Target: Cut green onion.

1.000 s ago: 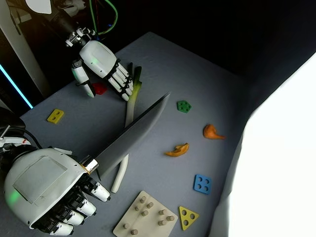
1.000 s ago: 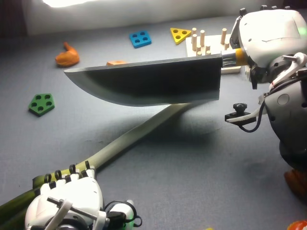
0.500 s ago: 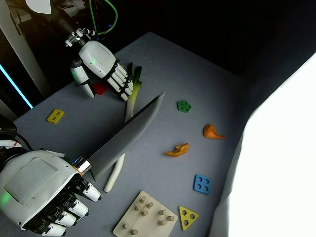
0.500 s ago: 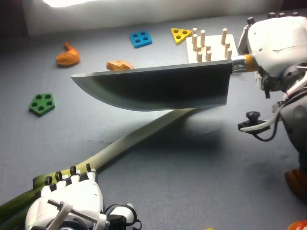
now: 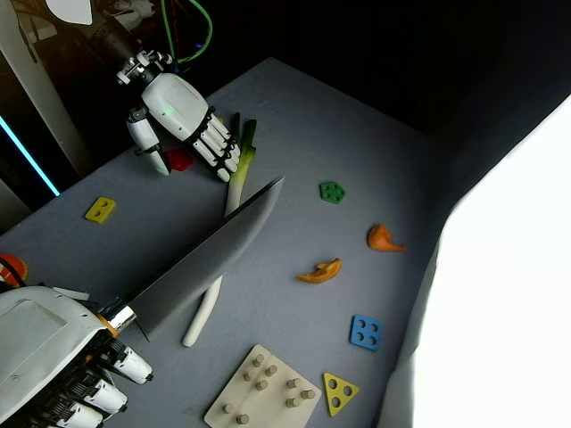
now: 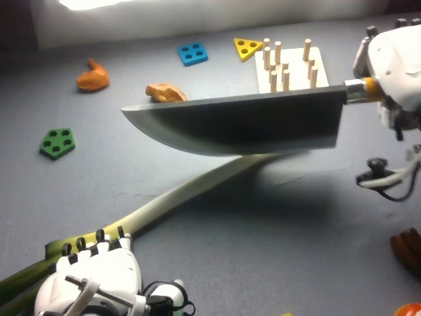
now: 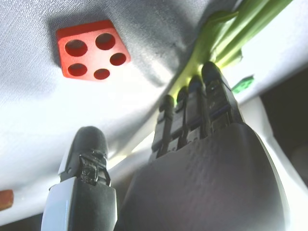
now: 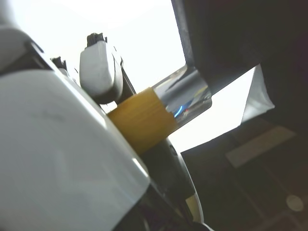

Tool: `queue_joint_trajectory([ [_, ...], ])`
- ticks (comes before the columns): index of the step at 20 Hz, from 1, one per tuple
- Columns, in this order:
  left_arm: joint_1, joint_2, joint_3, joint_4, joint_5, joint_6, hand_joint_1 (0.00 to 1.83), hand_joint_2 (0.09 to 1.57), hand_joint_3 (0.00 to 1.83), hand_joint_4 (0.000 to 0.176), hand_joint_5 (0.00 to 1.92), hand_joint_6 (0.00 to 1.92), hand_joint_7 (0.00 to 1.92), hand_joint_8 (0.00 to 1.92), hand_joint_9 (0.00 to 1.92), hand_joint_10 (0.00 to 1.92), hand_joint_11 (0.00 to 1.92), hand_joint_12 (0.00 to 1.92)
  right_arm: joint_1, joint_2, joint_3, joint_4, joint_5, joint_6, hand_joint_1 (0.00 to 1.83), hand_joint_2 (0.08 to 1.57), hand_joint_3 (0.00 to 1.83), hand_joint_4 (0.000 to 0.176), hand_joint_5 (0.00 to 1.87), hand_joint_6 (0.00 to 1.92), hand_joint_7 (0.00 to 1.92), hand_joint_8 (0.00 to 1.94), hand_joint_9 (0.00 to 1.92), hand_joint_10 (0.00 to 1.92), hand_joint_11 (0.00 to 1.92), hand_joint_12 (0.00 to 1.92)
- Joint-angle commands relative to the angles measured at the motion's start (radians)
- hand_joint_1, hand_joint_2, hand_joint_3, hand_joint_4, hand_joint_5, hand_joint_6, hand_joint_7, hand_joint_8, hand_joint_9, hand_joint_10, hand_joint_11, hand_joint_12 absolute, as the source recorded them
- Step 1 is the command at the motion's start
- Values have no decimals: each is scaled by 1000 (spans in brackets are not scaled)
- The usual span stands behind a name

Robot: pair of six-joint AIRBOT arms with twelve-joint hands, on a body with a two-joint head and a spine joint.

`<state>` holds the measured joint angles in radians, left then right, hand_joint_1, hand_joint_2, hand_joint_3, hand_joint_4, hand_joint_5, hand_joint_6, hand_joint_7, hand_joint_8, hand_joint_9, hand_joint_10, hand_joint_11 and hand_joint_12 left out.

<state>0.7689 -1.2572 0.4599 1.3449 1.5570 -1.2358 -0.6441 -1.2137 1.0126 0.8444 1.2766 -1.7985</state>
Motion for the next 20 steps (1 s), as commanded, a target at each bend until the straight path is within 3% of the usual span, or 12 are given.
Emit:
queue_joint_trajectory([
  [1,4,-3,-3,20,45,-4,279,1321,0,21,89,11,87,8,55,10,0,338,-6,17,-7,-61,102,-13,1663,693,937,176,1412,1921,1590,1941,1672,1921,1711,1921],
  [2,4,-3,-3,20,45,-4,300,1317,0,18,101,12,99,8,61,10,0,359,-17,29,-23,-61,108,-13,1656,696,937,176,1414,1921,1591,1941,1673,1921,1713,1921],
  [5,3,-3,-3,20,45,-4,247,1328,3,33,50,0,86,0,58,6,0,363,-26,38,-32,-61,113,-14,1671,721,852,176,1353,1921,1541,1941,1625,1921,1677,1921],
  [7,2,-3,-3,20,45,-4,275,1327,1,21,67,4,115,9,67,8,0,324,-17,38,-29,-61,116,-13,1662,719,873,176,1383,1921,1558,1941,1641,1921,1690,1921],
  [9,0,-3,-1,20,45,-4,287,1321,0,21,76,2,131,4,83,8,0,398,15,38,-20,-61,129,-13,1641,727,890,176,1397,1921,1568,1941,1644,1921,1686,1921],
  [12,-2,-3,2,20,45,-4,276,1324,1,23,62,0,67,0,35,0,0,273,93,48,3,-62,130,-14,1652,699,920,176,1424,1921,1591,1941,1677,1921,1724,1921],
  [14,-2,-3,2,20,45,-4,280,1323,0,15,71,3,89,6,47,5,0,221,164,76,24,-87,76,14,1650,696,925,176,1415,1921,1594,1941,1683,1921,1732,1921],
  [16,-2,-3,2,23,45,-4,291,1316,0,17,76,3,112,5,63,7,0,317,195,95,49,-127,28,50,1658,686,949,176,1434,1921,1607,1941,1693,1921,1738,1921],
  [20,-5,-2,3,38,45,-4,318,1318,0,15,76,2,106,6,65,5,0,329,238,94,172,-176,-141,147,1633,701,950,176,1449,1921,1623,1941,1699,1921,1740,1921],
])
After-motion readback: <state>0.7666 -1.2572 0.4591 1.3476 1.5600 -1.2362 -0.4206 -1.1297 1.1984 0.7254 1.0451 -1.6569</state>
